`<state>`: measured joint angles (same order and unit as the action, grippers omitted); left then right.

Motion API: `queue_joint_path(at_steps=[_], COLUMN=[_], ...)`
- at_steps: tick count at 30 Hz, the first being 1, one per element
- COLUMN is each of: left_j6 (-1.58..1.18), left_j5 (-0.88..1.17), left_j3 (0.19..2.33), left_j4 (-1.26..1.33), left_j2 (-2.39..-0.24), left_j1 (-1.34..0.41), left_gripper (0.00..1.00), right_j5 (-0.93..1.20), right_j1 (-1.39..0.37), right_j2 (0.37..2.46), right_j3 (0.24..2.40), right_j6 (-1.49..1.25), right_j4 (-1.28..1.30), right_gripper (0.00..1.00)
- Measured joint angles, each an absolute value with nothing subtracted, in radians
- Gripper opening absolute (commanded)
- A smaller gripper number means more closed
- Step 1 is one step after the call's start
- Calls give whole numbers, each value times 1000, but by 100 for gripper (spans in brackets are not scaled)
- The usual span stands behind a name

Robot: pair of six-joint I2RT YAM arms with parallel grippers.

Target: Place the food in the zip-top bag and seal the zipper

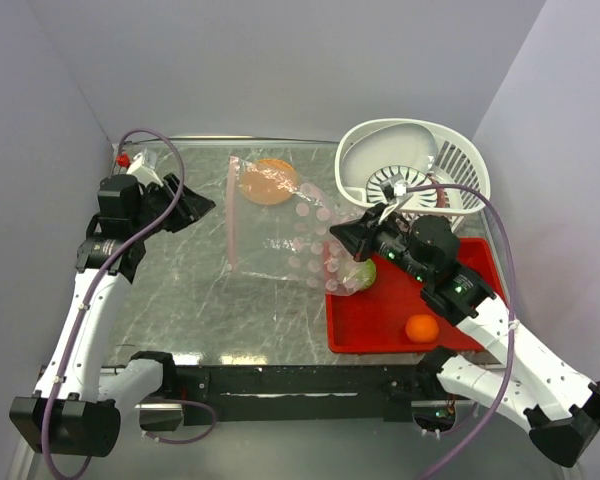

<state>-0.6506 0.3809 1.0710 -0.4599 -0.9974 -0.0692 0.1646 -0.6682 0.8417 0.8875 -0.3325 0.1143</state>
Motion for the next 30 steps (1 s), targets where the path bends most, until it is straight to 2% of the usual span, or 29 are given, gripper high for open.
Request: queue_joint_path(at_steps=[14,30], left_j6=[-669,-677], left_j5=[577,682], left_j3=[997,980], left_j4=[-376,-327], left_j2=[-964,-934], left_j1=[-68,-67], left_gripper=[47,45], right_j5=[520,594], right_j1=[-449,-424], right_j2=[872,969], right_j3=[850,849], right_j6=[-506,-580], right_j4=[-54,-142], right_gripper=[0,0])
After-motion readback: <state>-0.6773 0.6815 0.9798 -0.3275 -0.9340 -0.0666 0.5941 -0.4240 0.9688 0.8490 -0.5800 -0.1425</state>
